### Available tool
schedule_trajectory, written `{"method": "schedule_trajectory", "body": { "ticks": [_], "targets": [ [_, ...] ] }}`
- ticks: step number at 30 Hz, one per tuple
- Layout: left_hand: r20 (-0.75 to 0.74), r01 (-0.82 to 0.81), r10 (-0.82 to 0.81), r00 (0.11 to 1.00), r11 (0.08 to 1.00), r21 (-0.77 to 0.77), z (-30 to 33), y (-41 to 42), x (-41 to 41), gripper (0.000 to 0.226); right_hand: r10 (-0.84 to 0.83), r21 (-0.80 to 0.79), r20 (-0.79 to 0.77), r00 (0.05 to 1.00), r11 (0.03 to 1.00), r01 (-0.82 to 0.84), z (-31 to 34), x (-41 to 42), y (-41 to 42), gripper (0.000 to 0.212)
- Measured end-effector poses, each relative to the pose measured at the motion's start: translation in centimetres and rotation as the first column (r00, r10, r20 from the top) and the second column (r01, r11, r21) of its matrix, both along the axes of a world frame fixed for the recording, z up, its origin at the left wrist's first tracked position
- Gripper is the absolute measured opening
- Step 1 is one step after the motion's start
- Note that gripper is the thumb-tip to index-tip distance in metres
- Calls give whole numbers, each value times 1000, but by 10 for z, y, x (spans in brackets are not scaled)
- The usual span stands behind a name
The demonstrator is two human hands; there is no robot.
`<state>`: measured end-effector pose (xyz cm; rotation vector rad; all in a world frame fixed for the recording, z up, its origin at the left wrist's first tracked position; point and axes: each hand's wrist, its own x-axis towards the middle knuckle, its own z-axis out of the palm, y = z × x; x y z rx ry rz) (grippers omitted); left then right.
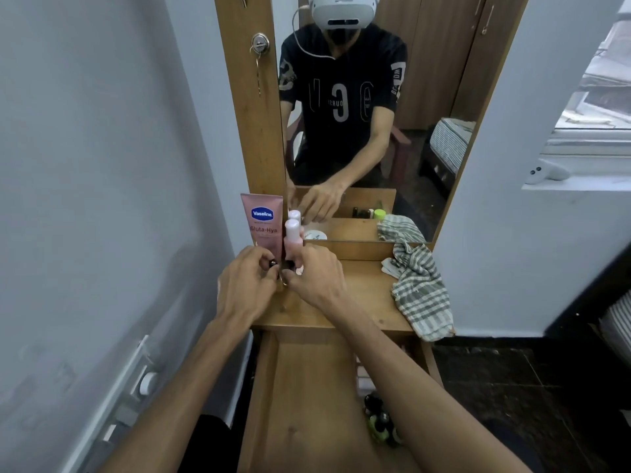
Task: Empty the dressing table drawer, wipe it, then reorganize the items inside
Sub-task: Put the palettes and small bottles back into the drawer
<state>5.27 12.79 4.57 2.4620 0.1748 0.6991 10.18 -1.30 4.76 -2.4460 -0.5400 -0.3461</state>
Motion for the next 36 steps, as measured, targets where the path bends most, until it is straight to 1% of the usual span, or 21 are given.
{"method": "schedule_trajectory", "body": {
  "ticks": [4, 6, 9, 11, 14, 18, 20, 22, 24, 27, 31, 36],
  "targets": [
    [27, 20, -20, 999, 1000, -11, 8, -6, -23, 12, 61, 78, -86, 994, 996, -54, 4, -20, -23, 20],
    [46, 68, -67, 997, 997, -30, 10, -14, -40, 14, 88, 115, -111, 990, 991, -75, 6, -38, -39, 14],
    [42, 144, -143, 989, 989, -33, 9, -33, -70, 14, 124, 111, -165, 978, 988, -107, 3, -71, -64, 7],
    [21, 184, -184, 983, 983, -27, 6, -46, -88, 16, 145, 113, -205, 968, 986, -124, 2, -93, -81, 7],
    [-34, 270, -270, 962, 963, -29, -4, -65, -113, 19, 155, 96, -239, 959, 986, -135, 0, -127, -108, 14],
    [-123, 400, -402, 907, 916, -40, -17, -84, -139, 10, 207, 63, -282, 937, 978, -197, -1, -164, -146, 13],
    [-158, 430, -433, 887, 901, -53, -23, -96, -151, 10, 213, 19, -310, 927, 976, -218, -5, -177, -164, 13],
    [-199, 456, -453, 869, 889, -33, -31, -109, -160, 11, 190, -44, -318, 929, 976, -215, -11, -188, -179, 14],
    [-240, 494, -479, 844, 870, -1, -37, -122, -166, 12, 134, -109, -314, 940, 978, -176, -17, -196, -192, 16],
    [-271, 518, -497, 825, 855, 10, -42, -140, -168, 17, 47, -206, -323, 945, 971, -118, -26, -202, -207, 21],
    [-263, 530, -502, 824, 847, 46, -45, -166, -167, 23, -31, -314, -279, 960, 948, -60, -36, -199, -225, 20],
    [-224, 505, -482, 847, 861, 57, -48, -186, -161, 24, -78, -367, -272, 959, 930, -29, -49, -193, -234, 19]
  ]
}}
